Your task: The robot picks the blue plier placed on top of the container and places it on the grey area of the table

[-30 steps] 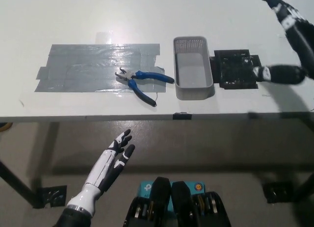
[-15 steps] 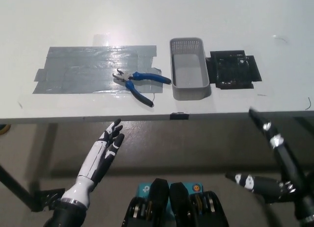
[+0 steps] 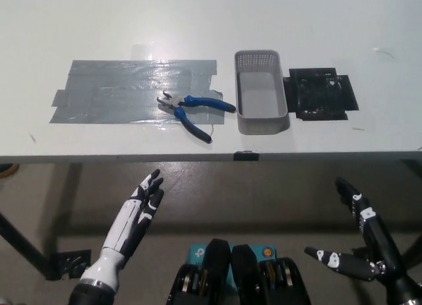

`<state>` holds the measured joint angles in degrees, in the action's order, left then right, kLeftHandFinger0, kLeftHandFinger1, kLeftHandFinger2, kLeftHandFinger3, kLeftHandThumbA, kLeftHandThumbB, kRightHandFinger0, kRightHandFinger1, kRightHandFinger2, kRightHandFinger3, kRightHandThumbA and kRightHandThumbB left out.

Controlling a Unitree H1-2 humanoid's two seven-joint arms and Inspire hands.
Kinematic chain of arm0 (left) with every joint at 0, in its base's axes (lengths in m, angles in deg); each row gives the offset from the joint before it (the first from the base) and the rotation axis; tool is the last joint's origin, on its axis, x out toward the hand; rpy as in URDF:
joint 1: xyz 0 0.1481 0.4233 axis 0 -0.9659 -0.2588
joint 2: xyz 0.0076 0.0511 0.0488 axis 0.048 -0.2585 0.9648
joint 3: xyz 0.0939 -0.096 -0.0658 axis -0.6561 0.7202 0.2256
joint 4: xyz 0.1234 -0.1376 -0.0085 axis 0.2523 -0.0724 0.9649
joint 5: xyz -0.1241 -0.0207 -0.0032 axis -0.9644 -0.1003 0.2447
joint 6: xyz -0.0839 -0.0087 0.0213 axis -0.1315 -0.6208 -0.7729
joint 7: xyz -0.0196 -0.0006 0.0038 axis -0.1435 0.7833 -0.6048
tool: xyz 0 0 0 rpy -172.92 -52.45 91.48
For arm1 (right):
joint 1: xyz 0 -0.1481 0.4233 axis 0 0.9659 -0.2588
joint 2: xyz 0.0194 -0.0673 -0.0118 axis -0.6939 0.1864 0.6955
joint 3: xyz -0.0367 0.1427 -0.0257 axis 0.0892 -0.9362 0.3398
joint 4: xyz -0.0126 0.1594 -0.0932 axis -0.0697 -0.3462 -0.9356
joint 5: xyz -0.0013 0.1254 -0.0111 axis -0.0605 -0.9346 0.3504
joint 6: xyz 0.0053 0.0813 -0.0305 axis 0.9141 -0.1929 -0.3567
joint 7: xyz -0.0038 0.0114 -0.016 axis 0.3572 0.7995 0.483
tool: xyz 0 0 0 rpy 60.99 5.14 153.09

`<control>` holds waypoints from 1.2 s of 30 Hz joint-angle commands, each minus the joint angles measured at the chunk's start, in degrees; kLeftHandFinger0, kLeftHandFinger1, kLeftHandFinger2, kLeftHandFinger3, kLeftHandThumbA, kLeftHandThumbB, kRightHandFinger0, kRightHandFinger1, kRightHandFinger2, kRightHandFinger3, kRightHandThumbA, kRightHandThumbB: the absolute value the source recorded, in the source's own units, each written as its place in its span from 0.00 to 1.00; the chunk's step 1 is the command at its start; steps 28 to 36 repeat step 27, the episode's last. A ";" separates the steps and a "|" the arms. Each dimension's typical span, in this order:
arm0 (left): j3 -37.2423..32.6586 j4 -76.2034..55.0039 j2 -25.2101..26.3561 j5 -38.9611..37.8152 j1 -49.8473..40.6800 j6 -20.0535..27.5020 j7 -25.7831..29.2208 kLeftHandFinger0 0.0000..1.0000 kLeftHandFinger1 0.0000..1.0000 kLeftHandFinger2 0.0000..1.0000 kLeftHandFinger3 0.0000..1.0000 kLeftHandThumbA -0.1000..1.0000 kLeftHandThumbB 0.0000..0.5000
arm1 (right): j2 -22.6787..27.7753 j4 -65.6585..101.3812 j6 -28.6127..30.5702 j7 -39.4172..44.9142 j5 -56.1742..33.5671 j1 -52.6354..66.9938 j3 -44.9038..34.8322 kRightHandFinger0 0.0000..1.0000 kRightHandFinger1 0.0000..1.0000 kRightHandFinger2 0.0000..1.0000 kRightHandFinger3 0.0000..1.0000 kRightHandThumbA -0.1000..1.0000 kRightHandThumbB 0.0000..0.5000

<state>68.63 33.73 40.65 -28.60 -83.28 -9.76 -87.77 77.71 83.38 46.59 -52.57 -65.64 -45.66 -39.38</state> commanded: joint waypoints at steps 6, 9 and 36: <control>0.00 -2.69 0.31 0.07 -2.02 2.20 1.08 1.00 1.00 1.00 1.00 1.00 0.55 | -0.71 1.53 2.86 -0.54 0.32 2.20 0.54 1.00 1.00 1.00 1.00 0.94 0.59; -0.02 -2.75 0.30 -0.12 -2.79 2.26 1.01 1.00 1.00 1.00 1.00 1.00 0.56 | -0.66 1.38 3.40 -0.47 0.66 2.98 0.94 1.00 1.00 1.00 1.00 0.93 0.58; 0.40 -2.05 0.24 -0.94 -5.08 4.18 1.17 1.00 1.00 1.00 1.00 1.00 0.51 | 0.30 0.86 3.66 -0.16 2.03 3.91 2.47 1.00 1.00 1.00 1.00 0.93 0.59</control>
